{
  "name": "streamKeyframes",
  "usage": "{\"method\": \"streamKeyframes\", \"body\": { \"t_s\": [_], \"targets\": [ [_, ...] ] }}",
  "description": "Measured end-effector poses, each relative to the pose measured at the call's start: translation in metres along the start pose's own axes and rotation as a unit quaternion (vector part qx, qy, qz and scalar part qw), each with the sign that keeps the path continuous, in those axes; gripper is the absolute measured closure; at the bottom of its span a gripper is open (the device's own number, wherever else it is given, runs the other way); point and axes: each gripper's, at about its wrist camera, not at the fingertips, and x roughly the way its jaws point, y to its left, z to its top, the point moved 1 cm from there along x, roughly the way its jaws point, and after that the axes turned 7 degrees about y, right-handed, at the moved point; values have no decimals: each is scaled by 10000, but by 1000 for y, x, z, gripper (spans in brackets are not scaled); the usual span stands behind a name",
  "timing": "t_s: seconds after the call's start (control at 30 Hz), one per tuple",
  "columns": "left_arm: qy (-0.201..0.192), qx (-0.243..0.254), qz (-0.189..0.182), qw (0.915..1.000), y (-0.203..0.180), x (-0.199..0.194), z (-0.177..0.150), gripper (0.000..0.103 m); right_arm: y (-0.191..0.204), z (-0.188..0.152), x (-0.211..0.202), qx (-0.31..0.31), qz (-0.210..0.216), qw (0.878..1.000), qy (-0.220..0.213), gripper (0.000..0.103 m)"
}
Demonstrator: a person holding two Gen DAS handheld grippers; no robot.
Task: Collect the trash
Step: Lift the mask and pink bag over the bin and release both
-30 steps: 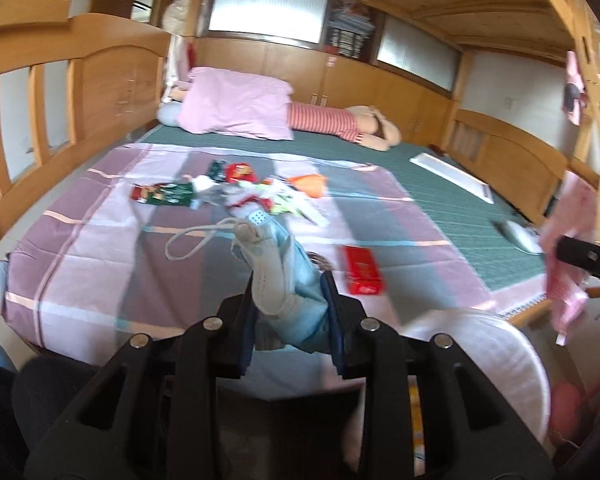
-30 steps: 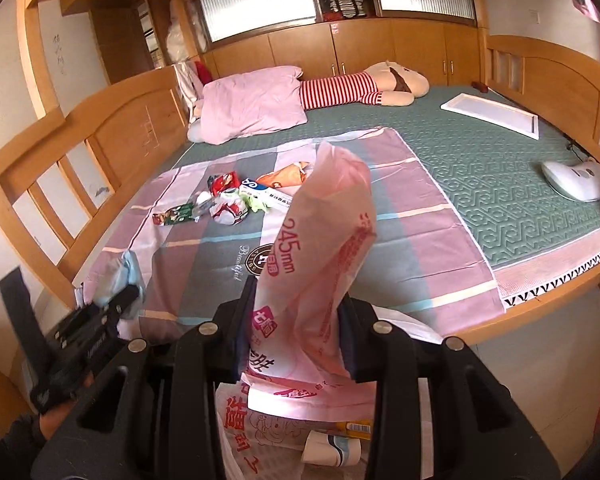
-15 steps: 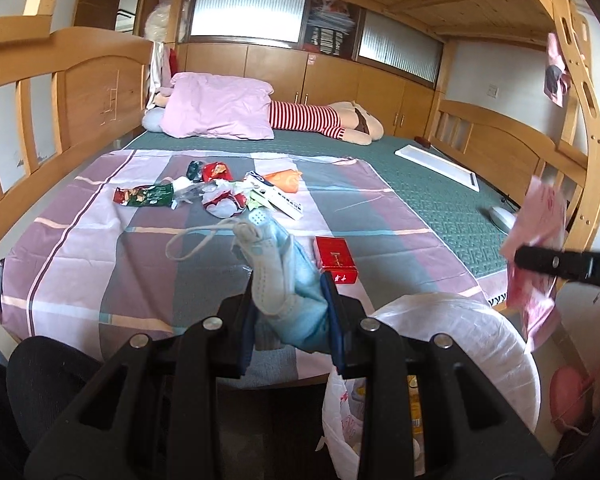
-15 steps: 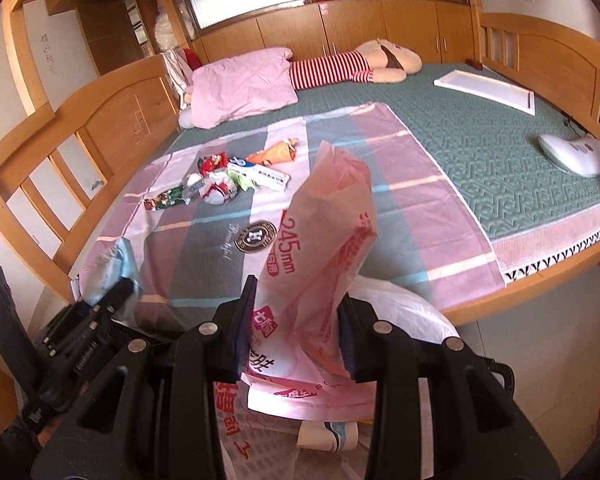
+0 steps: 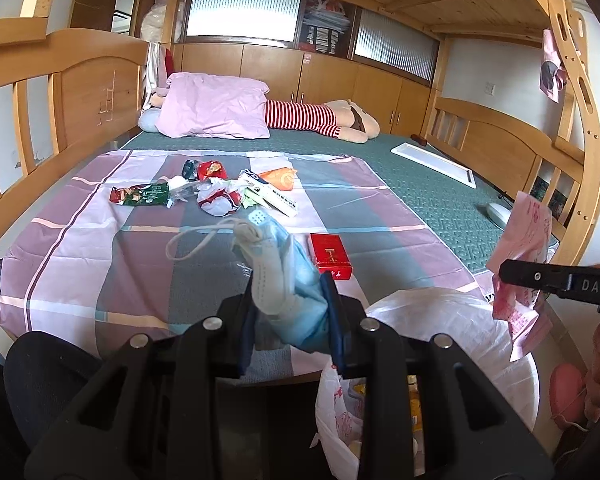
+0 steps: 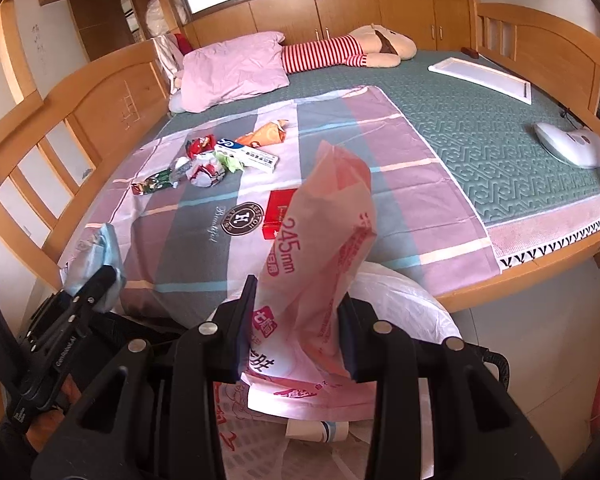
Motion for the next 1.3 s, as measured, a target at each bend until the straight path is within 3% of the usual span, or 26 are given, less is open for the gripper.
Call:
{"method": "streamKeyframes", "body": {
  "t_s": [0.67,0.73,0.8,0.87,0.97,1.03,1.1,1.17,1.3],
  "targets": [
    [81,65,-63,9999,-4,4,-2,73,-15,-20,39,37,-193,9961,859,65],
    [91,61,-62,9999,-5,5,-2,73,-12,-23,44,-62,-216,9947,1007,58],
    [105,51,-67,9999,-5,6,-3,73,-12,-26,47,-66,-247,9937,1091,43],
    [126,42,-74,9999,-5,6,-4,73,-17,-26,45,74,-202,9938,1092,35],
    [172,22,-114,9998,-5,8,-4,73,-29,-20,33,389,-136,9955,858,35],
    [235,39,-379,9990,-7,9,-4,73,-40,-15,18,661,-141,9963,533,35],
    [402,218,-1047,9934,-18,11,-5,73,-55,-11,0,1019,-95,9946,144,34],
    [643,684,-1676,9814,-41,15,-10,73,-70,-8,-17,1342,-72,9907,-210,34],
    [1236,1661,-2491,9461,-90,29,-32,69,-82,-6,-33,1523,-162,9870,-488,30]
  ]
}}
